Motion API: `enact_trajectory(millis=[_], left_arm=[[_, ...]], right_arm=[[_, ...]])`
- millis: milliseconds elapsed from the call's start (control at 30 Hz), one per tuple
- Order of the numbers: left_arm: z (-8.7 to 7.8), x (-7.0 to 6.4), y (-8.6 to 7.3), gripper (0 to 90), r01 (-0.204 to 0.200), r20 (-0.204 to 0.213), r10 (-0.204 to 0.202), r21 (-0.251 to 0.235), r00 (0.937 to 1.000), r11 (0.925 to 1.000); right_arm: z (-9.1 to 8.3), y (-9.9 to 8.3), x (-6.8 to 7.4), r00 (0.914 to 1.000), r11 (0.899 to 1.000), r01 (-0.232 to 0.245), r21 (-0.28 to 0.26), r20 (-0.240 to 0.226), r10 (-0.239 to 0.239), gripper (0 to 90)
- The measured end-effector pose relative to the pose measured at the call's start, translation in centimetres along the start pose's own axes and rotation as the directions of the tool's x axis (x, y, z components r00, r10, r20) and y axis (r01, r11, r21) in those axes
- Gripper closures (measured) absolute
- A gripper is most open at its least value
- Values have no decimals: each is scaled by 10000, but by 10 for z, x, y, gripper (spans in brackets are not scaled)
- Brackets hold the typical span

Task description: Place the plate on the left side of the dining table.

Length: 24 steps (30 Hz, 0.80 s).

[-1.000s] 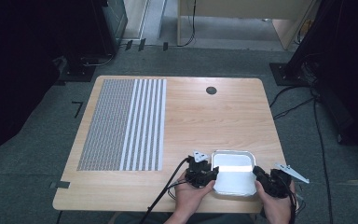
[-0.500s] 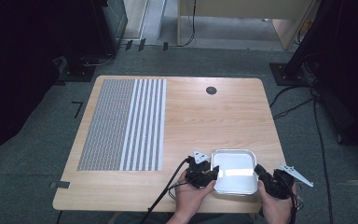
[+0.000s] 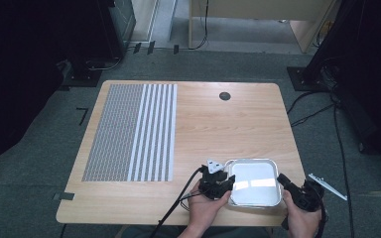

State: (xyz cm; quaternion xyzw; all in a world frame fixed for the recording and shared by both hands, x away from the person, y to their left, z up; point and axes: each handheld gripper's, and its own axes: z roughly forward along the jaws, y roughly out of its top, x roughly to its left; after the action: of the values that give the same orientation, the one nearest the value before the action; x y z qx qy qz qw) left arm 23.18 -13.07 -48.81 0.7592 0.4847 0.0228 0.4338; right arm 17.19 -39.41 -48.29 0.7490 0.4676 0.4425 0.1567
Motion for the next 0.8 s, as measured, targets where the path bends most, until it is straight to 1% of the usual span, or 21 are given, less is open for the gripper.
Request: enact_trajectory(millis=[100, 167, 200, 233, 267, 300, 333, 367, 400, 433, 467, 500, 533, 567, 600, 633, 667, 700, 733, 800], left_arm=[[3, 0, -2, 675, -10, -41, 10, 133, 10000, 9999], [5, -1, -3, 674, -28, 18, 28, 185, 10000, 9998], [6, -2, -3, 674, -33, 20, 33, 185, 10000, 9998], [6, -3, -3, 673, -39, 17, 39, 215, 10000, 9998], [8, -4, -3, 673, -79, 65, 77, 356, 9999, 9993], [8, -4, -3, 673, -79, 65, 77, 356, 9999, 9993], [8, -4, -3, 675, -178, 27, 177, 375, 9998, 9991], [8, -5, -3, 675, -213, -22, 214, 362, 9998, 9991], [9, -5, -3, 674, -210, -25, 211, 359, 9998, 9991], [9, -5, -4, 677, -204, -19, 205, 398, 9998, 9990], [9, -5, -4, 677, -204, -19, 205, 398, 9998, 9990], [9, -6, -4, 677, -216, -36, 217, 388, 9998, 9990], [10, -6, -4, 676, -229, -4, 229, 452, 9997, 9987], [10, -6, -4, 675, -229, -4, 229, 452, 9997, 9987], [10, -7, -5, 672, -236, -51, 238, 411, 9997, 9989], [10, -7, -5, 670, -236, -51, 238, 411, 9997, 9989], [10, -7, -5, 670, -237, -68, 239, 401, 9997, 9989], [10, -7, -5, 668, -233, -69, 236, 414, 9997, 9989], [9, -8, -4, 676, -218, 17, 218, 354, 9998, 9991], [8, -8, -4, 689, -230, 59, 228, 330, 9997, 9992]], right_arm=[[1, 0, -1, 10000, 10000, -31, 71, -26, 32, 900], [1, 1, -3, 10000, 9998, -5, 176, -41, 5, 900], [2, 1, -3, 10000, 9997, 74, 241, -27, -73, 900], [3, 1, -4, 9998, 9990, 182, 413, -64, -180, 900], [3, 1, -5, 9995, 9986, 267, 461, -154, -260, 900], [3, 1, -5, 9995, 9986, 267, 461, -154, -260, 900], [5, 0, -1, 9980, 9969, 618, 479, 69, -622, 862], [5, 0, -1, 9980, 9969, 618, 479, 69, -622, 862], [7, -1, 1, 9951, 9938, 943, 589, 239, -958, 838], [12, -5, 3, 9895, 9878, 1328, 815, 462, -1369, 858], [12, -5, 3, 9895, 9878, 1328, 815, 462, -1369, 858], [14, -7, 5, 9877, 9863, 1383, 896, 606, -1440, 874], [13, -7, 8, 9849, 9869, 1403, 801, 913, -1474, 892], [13, -7, 8, 9849, 9869, 1403, 801, 913, -1474, 892], [12, -7, 10, 9822, 9870, 1452, 690, 1097, -1522, 899], [12, -7, 10, 9822, 9870, 1452, 690, 1097, -1522, 899], [11, -7, 10, 9836, 9887, 1367, 607, 1104, -1428, 900], [10, -6, 10, 9871, 9917, 1162, 554, 1042, -1215, 900], [8, -5, 9, 9911, 9948, 911, 462, 930, -951, 900], [7, -5, 9, 9908, 9950, 926, 373, 955, -957, 900]])
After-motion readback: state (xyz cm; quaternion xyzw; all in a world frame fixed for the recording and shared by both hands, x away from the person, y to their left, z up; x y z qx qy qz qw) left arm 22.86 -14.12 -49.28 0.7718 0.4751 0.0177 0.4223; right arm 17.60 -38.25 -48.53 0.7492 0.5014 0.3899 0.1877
